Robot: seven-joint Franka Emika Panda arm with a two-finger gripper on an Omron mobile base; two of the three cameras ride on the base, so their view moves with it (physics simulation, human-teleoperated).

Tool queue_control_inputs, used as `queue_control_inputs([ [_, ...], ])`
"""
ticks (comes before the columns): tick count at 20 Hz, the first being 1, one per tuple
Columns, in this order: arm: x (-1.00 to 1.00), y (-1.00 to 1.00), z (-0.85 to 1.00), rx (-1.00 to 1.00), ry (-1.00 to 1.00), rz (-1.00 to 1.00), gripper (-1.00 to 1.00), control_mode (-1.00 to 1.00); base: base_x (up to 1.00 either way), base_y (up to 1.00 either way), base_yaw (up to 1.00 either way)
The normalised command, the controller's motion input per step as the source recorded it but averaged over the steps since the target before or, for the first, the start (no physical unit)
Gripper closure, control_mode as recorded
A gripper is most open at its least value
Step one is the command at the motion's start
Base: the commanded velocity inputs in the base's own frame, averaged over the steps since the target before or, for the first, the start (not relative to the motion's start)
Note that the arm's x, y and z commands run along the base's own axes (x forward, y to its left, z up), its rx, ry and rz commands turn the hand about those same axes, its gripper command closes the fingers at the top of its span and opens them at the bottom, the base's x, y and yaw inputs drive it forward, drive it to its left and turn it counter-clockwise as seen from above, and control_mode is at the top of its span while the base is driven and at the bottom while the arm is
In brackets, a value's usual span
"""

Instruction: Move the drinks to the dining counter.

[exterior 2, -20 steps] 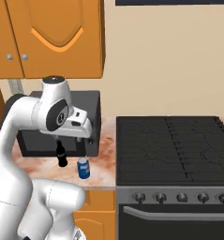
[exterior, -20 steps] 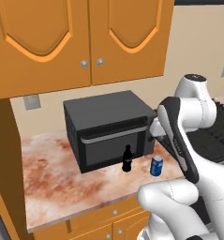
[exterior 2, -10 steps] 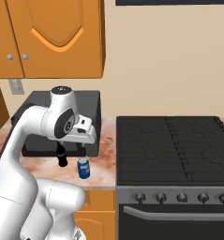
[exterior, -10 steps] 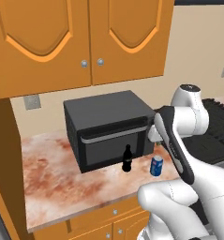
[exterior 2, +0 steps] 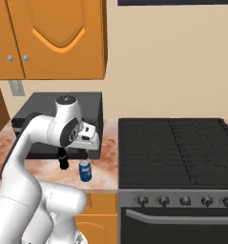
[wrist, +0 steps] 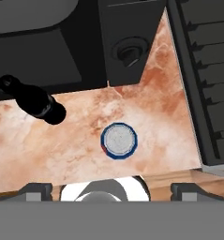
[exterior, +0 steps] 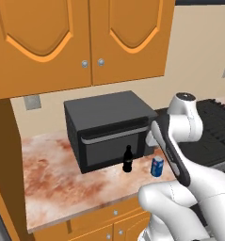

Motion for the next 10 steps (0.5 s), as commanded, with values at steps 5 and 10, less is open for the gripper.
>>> queue_control_inputs([
  [5, 0.11, 0.00, -0.24, 0.00, -0.01, 0.00, -1.00, -1.00, 0.00, 0.00, 0.00],
  [10, 0.00, 0.00, -0.07, 0.00, 0.01, -0.02, -1.00, -1.00, 0.00, 0.00, 0.00],
])
